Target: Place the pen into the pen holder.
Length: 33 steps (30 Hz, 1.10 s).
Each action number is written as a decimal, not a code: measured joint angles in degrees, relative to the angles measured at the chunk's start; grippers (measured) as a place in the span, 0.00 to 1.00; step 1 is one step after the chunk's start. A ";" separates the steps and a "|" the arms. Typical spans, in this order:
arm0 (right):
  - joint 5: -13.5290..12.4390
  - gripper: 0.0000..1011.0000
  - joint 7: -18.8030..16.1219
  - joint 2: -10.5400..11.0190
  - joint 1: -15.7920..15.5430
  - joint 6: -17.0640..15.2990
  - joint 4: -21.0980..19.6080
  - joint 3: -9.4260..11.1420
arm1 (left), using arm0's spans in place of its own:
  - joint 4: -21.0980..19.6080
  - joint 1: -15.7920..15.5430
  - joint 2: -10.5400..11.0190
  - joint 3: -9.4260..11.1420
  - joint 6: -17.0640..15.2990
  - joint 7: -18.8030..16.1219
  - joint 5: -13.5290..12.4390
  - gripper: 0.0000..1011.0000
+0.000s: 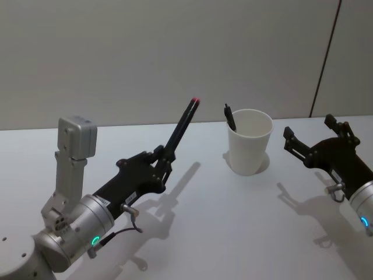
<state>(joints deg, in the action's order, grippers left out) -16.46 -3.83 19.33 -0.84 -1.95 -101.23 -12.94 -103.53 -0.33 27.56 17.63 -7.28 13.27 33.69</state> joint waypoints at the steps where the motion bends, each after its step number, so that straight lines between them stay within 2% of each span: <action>1: 0.00 0.99 0.00 0.00 0.00 0.00 0.00 0.00 | 0.20 -0.18 -0.12 0.03 0.48 0.70 -0.11 0.19; 5: 0.00 0.99 0.00 0.00 0.00 0.00 0.00 0.00 | 1.37 -1.30 -0.86 0.38 3.03 4.88 -1.07 0.19; 9: 0.00 0.99 0.00 0.00 0.00 0.00 0.00 0.00 | 2.15 -2.09 -1.46 0.70 4.19 7.12 -1.85 0.19; 11: 0.00 0.99 0.00 0.00 0.00 0.00 0.00 0.00 | 2.98 -2.99 -2.10 1.07 5.21 9.54 -2.91 0.19; 15: 0.00 0.99 0.00 0.00 0.00 0.00 0.00 0.00 | 3.92 -3.95 -2.83 1.54 6.35 12.23 -4.38 0.19; 23: 0.00 0.99 0.00 0.00 0.00 0.00 0.00 0.00 | 5.74 -5.65 -4.21 2.62 8.34 16.61 -7.66 0.19; 33: 0.00 0.99 0.00 0.00 0.00 0.00 0.00 0.00 | 7.31 -6.83 -5.38 3.66 10.20 19.46 -10.56 0.19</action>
<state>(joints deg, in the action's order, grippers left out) -16.46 -3.83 19.34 -0.84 -1.95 -101.23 -12.94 -96.23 -7.16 22.18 21.29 2.92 32.73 23.13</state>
